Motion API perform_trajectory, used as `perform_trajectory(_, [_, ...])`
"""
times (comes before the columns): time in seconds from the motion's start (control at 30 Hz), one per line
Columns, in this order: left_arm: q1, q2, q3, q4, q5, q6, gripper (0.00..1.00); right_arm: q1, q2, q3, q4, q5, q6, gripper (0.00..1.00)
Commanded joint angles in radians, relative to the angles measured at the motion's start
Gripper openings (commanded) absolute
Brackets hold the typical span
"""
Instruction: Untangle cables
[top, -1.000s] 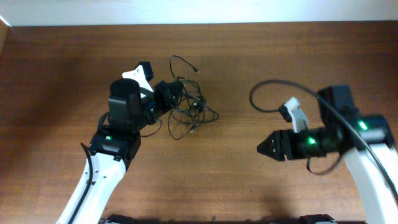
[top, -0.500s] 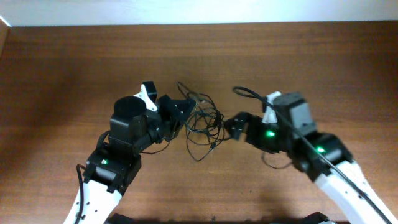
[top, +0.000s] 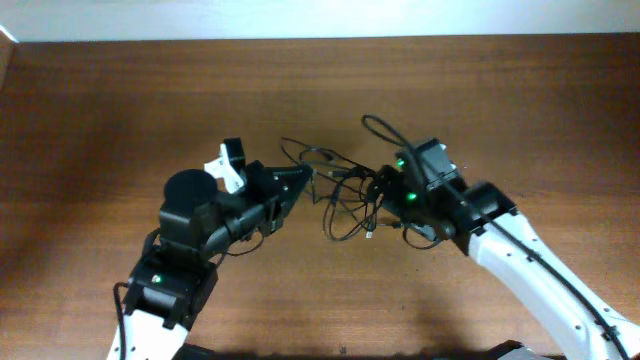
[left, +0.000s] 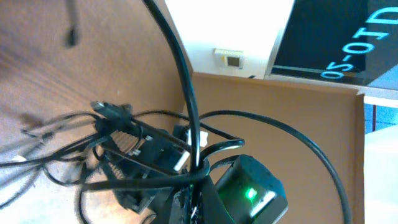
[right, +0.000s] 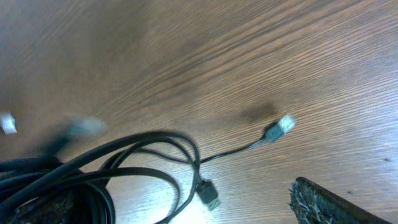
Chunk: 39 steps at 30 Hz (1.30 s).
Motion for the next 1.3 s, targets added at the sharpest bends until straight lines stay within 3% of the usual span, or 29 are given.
perform_trajectory(0.0, [0.099, -0.137, 0.063, 0.051, -0.112, 0.125, 0.0, -0.132, 0.055, -0.075, -0.121, 0.231, -0.043, 0.99])
perform_trajectory(0.07, [0.123, -0.138, 0.063, 0.032, -0.198, 0.25, 0.0, -0.18, 0.055, -0.075, -0.154, 0.284, -0.042, 0.99])
perform_trajectory(0.13, [0.133, -0.138, 0.063, 0.021, -0.286, 0.456, 0.0, -0.23, 0.055, -0.075, -0.185, 0.309, -0.042, 0.99])
perform_trajectory(0.17, [0.133, -0.138, 0.063, 0.021, -0.303, 0.626, 0.03, -0.284, 0.055, -0.075, -0.213, 0.299, -0.042, 0.99])
perform_trajectory(0.2, [0.133, -0.138, 0.063, 0.014, -0.303, 0.666, 0.05, -0.309, 0.054, -0.075, -0.225, 0.29, -0.043, 0.98])
perform_trajectory(0.3, [0.131, -0.131, 0.063, -0.051, -0.3, 0.678, 0.13, -0.323, 0.054, -0.075, -0.211, 0.235, -0.136, 1.0])
perform_trajectory(0.33, [0.124, -0.116, 0.063, -0.093, -0.288, 0.677, 0.23, -0.312, 0.054, -0.075, -0.174, 0.163, -0.235, 0.9])
perform_trajectory(0.37, [0.117, -0.101, 0.063, -0.117, -0.286, 0.677, 0.33, -0.309, 0.055, -0.075, -0.148, 0.112, -0.299, 0.87])
perform_trajectory(0.43, [0.1, -0.058, 0.063, -0.161, -0.273, 0.673, 0.45, -0.309, 0.055, -0.075, -0.082, -0.034, -0.455, 0.78])
perform_trajectory(0.57, [0.064, 0.044, 0.063, -0.166, -0.215, 0.673, 0.61, -0.309, 0.057, -0.076, -0.023, -0.199, -0.742, 0.78])
perform_trajectory(0.6, [0.056, 0.065, 0.062, -0.166, -0.206, 0.673, 0.64, -0.311, 0.061, -0.076, -0.023, -0.189, -0.753, 0.77])
perform_trajectory(0.67, [0.027, 0.139, 0.063, -0.166, -0.183, 0.669, 0.66, -0.314, 0.083, -0.076, -0.021, -0.189, -0.658, 0.73])
perform_trajectory(0.73, [0.016, 0.177, 0.063, -0.166, -0.164, 0.669, 0.67, -0.314, 0.111, -0.091, 0.028, -0.177, -0.562, 0.53])
perform_trajectory(0.8, [0.011, 0.21, 0.062, -0.166, -0.147, 0.669, 0.68, -0.314, 0.175, -0.104, 0.071, -0.163, -0.446, 0.42])
perform_trajectory(0.87, [0.011, 0.223, 0.063, -0.167, -0.138, 0.67, 0.7, -0.314, 0.241, -0.104, 0.09, -0.164, -0.385, 0.45])
perform_trajectory(1.03, [0.011, 0.223, 0.063, -0.166, -0.138, 0.67, 0.73, -0.314, 0.279, -0.103, 0.161, -0.17, -0.382, 0.47])
perform_trajectory(1.13, [0.011, 0.223, 0.063, -0.17, -0.138, 0.67, 0.74, -0.314, 0.214, -0.051, 0.031, -0.163, -0.383, 0.64])
perform_trajectory(1.27, [0.011, 0.223, 0.063, -0.178, -0.139, 0.67, 0.76, -0.314, 0.117, -0.022, -0.101, -0.019, -0.325, 0.68])
